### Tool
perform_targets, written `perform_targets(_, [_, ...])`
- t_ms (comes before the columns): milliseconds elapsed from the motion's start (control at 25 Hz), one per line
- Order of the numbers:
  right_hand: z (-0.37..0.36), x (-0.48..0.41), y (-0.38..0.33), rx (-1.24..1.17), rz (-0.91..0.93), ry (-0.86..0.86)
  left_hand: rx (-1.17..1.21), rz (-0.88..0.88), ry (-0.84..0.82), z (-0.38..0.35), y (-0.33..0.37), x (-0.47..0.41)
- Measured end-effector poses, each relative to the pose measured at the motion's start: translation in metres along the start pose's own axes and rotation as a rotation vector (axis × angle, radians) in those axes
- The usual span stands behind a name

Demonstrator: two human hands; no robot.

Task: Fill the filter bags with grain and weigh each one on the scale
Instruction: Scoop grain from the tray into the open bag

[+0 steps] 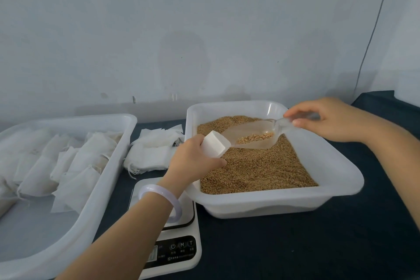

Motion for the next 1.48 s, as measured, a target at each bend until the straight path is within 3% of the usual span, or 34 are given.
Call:
perform_targets(120, [0.010,-0.009,-0.021,0.189,0.073,0.016,-0.046,-0.050,-0.003,-0.001,0.006,0.002])
perform_targets(520, [0.032,-0.027,-0.084,0.473,0.283,0.084,-0.075,-0.086,-0.014,-0.002,0.011,0.004])
perform_targets(1120, [0.036,-0.026,-0.093,0.519,0.344,0.158,-0.019,-0.076,-0.028,-0.002,0.012,0.004])
perform_targets(1280, [0.041,-0.032,-0.047,0.476,0.126,0.137,-0.070,-0.101,-0.014,-0.001,0.014,0.004])
perform_targets(1360, [0.022,-0.029,-0.014,0.553,-0.023,0.035,-0.092,-0.106,0.001,-0.001,0.014,0.004])
perform_targets(1480, [-0.026,-0.025,0.010,0.618,-0.051,-0.110,-0.092,-0.103,0.013,-0.001,0.014,0.003])
Point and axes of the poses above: each hand's wrist, its own x-axis away from the middle knuckle, its own z-axis out of the back of the hand, y = z × x, the point moved 10 cm from there along -x, towards the middle knuckle, and after that the axes turned 7 degrees about -x, right-handed, at the moved point
